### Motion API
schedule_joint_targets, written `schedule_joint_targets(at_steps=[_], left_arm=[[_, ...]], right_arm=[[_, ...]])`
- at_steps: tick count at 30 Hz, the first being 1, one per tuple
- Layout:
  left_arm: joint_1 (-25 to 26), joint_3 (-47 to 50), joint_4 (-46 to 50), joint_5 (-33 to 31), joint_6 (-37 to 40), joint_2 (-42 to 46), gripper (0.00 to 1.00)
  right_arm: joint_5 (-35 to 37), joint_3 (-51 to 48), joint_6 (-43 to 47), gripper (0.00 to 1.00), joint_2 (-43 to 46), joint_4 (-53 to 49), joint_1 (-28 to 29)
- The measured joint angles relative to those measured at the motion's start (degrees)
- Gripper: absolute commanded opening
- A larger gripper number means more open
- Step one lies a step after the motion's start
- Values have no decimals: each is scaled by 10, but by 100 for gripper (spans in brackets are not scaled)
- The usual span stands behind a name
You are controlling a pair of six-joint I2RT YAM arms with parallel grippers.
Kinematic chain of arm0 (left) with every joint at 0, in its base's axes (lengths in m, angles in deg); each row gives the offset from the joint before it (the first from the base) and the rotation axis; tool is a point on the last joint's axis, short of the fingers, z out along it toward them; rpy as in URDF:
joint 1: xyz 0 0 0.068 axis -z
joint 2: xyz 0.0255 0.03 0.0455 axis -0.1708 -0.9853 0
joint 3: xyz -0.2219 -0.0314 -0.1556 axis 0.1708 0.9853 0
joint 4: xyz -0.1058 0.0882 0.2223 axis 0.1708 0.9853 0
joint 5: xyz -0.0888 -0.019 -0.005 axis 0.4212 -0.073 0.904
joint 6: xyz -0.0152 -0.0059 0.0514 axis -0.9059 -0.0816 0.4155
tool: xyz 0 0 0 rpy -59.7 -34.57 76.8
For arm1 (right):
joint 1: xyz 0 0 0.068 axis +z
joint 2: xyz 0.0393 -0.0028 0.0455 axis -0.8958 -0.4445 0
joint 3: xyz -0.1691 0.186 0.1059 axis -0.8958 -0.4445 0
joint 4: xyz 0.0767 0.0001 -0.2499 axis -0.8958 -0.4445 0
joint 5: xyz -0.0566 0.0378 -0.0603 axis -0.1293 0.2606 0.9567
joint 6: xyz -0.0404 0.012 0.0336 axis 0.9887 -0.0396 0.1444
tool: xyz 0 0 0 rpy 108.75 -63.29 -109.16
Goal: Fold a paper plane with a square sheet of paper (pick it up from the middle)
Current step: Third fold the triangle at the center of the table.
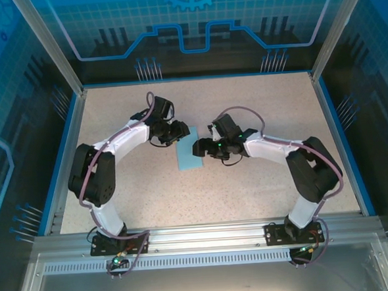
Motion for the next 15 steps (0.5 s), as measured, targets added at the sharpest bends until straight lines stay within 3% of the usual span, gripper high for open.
schedule_joint_targets(at_steps=[15], left_arm=[[-24,-7,-48,22,-1,-70,51]], right_arm=[[-21,39,-26,78,-67,-35,9]])
